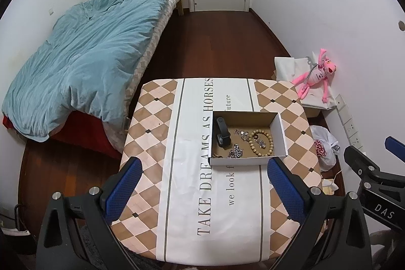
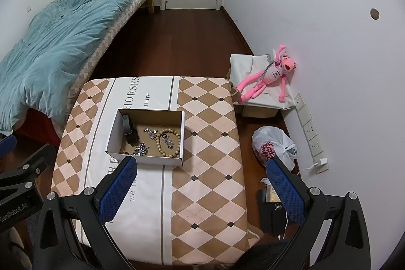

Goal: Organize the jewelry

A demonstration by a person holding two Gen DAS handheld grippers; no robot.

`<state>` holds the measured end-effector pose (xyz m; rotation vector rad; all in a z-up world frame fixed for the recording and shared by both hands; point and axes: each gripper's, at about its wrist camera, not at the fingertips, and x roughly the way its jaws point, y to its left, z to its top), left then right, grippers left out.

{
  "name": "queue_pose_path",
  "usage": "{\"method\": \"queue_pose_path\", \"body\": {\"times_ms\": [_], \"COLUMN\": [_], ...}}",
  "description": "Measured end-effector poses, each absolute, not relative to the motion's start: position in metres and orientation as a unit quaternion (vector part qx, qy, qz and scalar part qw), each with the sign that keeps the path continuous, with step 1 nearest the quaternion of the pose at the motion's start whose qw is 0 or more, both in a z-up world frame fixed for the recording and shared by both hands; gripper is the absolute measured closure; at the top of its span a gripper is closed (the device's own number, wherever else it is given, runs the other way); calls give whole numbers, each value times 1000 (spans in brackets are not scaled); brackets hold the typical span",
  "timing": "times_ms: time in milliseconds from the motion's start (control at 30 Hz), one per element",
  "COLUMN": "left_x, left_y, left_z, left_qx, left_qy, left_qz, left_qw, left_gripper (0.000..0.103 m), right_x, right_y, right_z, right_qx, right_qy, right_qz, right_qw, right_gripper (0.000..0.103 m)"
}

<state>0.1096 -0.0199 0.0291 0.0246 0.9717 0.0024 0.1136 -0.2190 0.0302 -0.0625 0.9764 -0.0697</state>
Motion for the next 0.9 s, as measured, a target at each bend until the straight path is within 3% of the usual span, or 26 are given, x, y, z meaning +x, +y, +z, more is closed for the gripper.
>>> {"method": "queue_pose_path", "body": {"times_ms": [900], "left_x": [110], "left_y": [-20], "left_z": [22], "left_qx": [7], "left_qy": [477], "left_qz": [-5], "left_qw": [879], "left_gripper": [2], "right_x": [114], "right_y": [-221], "right_z": [31], "right_qx": [-29], "right_qy": [470], "right_qz": [-33], "right_qw": [882], "right_gripper": [0]}}
